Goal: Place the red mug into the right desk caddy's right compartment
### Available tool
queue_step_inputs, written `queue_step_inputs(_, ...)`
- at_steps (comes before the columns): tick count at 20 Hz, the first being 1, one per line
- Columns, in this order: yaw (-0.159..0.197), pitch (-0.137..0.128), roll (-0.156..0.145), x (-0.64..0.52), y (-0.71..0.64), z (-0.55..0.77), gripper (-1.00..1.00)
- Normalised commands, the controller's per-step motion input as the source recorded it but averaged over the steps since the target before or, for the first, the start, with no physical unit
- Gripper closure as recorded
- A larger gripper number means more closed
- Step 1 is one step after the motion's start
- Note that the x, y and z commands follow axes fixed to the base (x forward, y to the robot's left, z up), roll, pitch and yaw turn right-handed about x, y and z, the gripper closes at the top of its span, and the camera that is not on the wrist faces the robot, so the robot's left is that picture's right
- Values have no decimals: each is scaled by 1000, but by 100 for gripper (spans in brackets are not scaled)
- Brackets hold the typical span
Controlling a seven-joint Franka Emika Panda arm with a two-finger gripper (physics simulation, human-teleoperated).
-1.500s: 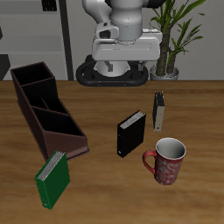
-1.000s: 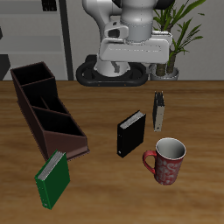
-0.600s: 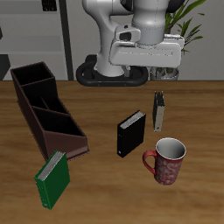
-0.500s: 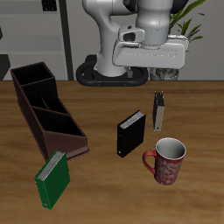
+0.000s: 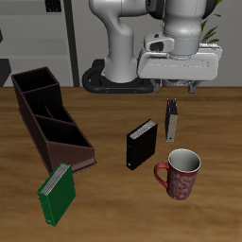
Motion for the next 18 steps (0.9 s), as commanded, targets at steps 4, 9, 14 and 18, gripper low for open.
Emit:
queue_step_inputs(4, 26, -10, -20, 127, 184, -77, -100)
queue_step_inputs(9, 20, -12, -4, 91, 377, -40, -100)
queue_step_inputs(14, 8, -36, -4, 118, 303, 118, -100)
queue_step_inputs(18, 11, -30, 2, 137, 93, 112, -100)
